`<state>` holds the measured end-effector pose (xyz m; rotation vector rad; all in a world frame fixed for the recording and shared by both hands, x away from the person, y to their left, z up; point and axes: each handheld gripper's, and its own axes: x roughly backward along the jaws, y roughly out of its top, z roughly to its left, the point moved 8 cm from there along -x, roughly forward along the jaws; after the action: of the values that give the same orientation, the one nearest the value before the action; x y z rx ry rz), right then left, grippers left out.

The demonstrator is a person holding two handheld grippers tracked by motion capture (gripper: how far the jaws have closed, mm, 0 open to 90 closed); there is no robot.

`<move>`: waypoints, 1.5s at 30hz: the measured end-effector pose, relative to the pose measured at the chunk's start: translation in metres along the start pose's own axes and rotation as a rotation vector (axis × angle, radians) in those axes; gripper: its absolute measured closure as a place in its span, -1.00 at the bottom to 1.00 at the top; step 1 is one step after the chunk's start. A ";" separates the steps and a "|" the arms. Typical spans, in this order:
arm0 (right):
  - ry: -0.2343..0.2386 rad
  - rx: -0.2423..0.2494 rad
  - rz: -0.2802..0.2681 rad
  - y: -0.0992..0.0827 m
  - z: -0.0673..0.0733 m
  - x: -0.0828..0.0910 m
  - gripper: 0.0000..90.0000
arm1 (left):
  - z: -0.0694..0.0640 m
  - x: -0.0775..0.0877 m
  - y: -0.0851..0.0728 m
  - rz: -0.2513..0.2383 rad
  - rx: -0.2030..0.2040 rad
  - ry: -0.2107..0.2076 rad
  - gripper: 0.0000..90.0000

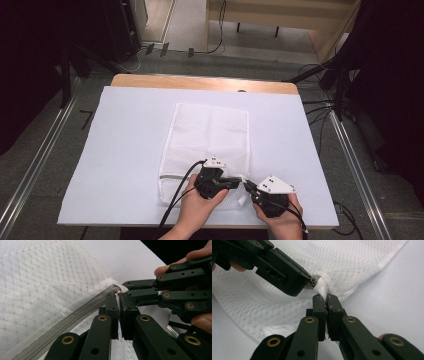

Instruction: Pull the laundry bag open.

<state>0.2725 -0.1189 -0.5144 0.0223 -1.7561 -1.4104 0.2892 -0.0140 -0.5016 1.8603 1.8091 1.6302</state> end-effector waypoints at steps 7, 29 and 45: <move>-0.021 -0.030 -0.008 0.001 -0.007 0.004 0.97 | 0.020 0.006 -0.005 -0.003 0.024 0.056 0.94; -0.025 -0.023 -0.006 0.001 -0.009 0.005 0.97 | 0.068 0.075 -0.034 -0.012 0.048 0.162 0.94; -0.029 -0.028 0.005 0.000 -0.016 0.007 0.97 | 0.109 0.128 -0.059 -0.047 0.133 0.208 0.94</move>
<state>0.2777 -0.1348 -0.5106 -0.0174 -1.7584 -1.4385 0.2913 0.1639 -0.5119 1.7387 2.0747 1.7866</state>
